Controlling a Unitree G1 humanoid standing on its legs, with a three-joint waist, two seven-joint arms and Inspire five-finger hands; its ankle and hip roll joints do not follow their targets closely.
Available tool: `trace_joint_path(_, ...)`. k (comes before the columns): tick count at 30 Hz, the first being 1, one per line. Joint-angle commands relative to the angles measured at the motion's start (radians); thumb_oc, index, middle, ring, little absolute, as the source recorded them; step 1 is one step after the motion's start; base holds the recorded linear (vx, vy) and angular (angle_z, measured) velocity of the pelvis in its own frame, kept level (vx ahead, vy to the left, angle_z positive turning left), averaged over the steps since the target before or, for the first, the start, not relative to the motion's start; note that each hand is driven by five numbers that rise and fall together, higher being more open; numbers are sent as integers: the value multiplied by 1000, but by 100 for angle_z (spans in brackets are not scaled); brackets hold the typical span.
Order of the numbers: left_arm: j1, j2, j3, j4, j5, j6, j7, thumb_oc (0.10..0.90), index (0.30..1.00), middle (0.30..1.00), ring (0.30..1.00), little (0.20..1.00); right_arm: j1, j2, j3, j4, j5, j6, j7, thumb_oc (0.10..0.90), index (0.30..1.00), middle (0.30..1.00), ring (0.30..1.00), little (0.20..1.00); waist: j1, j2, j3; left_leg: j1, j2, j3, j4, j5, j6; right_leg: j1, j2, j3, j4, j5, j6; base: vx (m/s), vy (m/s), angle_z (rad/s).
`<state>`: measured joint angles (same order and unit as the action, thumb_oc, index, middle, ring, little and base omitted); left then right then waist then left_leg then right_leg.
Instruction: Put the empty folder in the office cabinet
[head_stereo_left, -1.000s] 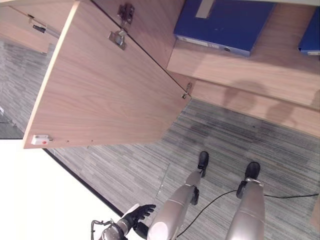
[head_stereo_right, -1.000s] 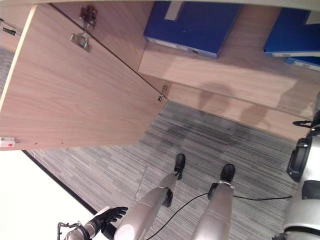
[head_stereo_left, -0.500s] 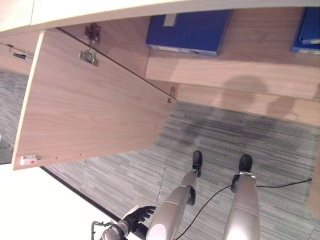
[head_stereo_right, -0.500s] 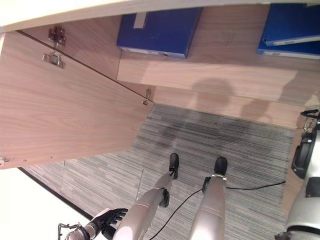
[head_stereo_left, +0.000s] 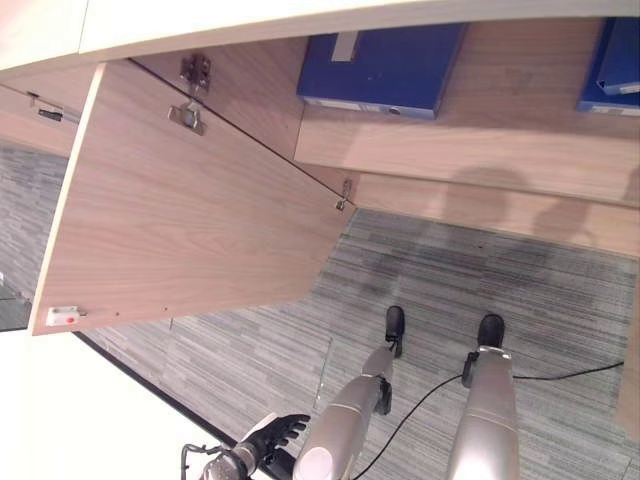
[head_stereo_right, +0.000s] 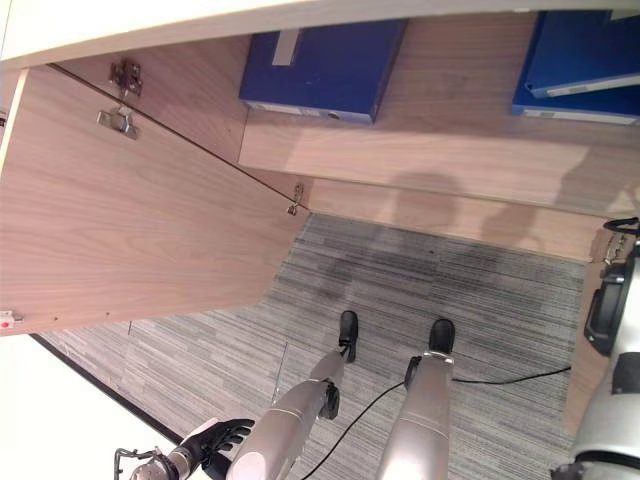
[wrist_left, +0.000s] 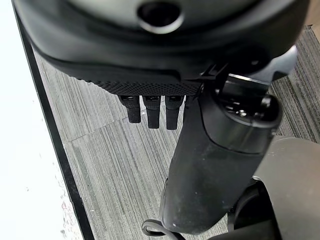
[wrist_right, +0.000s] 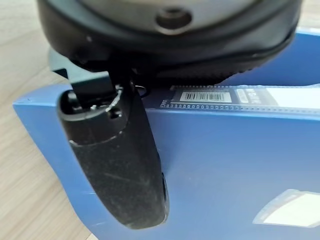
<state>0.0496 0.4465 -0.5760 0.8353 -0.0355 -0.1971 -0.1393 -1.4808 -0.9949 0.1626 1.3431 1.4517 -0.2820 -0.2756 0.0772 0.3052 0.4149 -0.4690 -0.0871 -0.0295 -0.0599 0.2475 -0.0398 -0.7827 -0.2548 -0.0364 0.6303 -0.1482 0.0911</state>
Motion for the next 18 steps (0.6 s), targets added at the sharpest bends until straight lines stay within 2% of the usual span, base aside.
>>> trace_joint_path(1,26,0,-36,105,-9,20,8,800,900,900,900,900,-139,-167,135,-68,-67,-76,13,400,300,300,300,300,-14,24,-13,144,33,-36,104,-305,-31,81,28,-89,-107,-3,67,0,0,0)
trace_joint_path(2,25,1,-35,106,-9,20,9,800,900,900,900,900,-140,-168,137,-67,-68,-75,12,456,385,385,385,385,-13,24,-13,145,34,-37,103,-304,-31,83,27,-90,-109,-4,66,0,0,0)
trace_joint_path(3,28,0,-36,105,-8,19,10,800,900,900,900,900,-141,-168,138,-67,-68,-74,12,554,531,531,531,531,-11,25,-13,146,34,-38,101,-303,-31,84,28,-91,-108,-4,65,0,0,0)
trace_joint_path(4,28,0,-36,105,-8,19,10,800,900,900,900,900,-141,-168,138,-67,-68,-74,12,800,900,900,900,900,-11,25,-14,146,34,-38,101,-303,-31,84,28,-91,-108,-4,65,0,0,0)
trace_joint_path(7,28,4,-36,99,-13,20,11,800,900,900,900,900,-136,-182,146,-31,-94,-47,-10,800,900,900,900,900,-9,20,-18,155,37,-43,88,-298,-32,93,30,-98,-113,-3,63,4,-4,1)
trace_joint_path(9,20,3,-38,93,-19,25,15,800,900,900,900,900,-156,-186,178,39,-139,15,-33,800,900,900,900,900,-9,11,-20,161,39,-46,79,-294,-31,102,33,-104,-120,-1,60,12,-16,7)
trace_joint_path(14,-8,8,-63,79,-15,47,12,800,900,900,900,900,-234,-225,278,254,-305,223,-63,800,900,900,900,900,-12,-12,-37,184,42,-59,47,-284,-30,136,45,-124,-152,4,53,18,-28,9)
trace_joint_path(18,-51,-9,-43,79,-22,75,-1,800,900,900,900,900,-244,-247,301,299,-383,290,-72,800,900,900,900,900,-6,-35,-64,212,49,-76,20,-276,-28,180,49,-148,-190,10,49,29,-35,7)
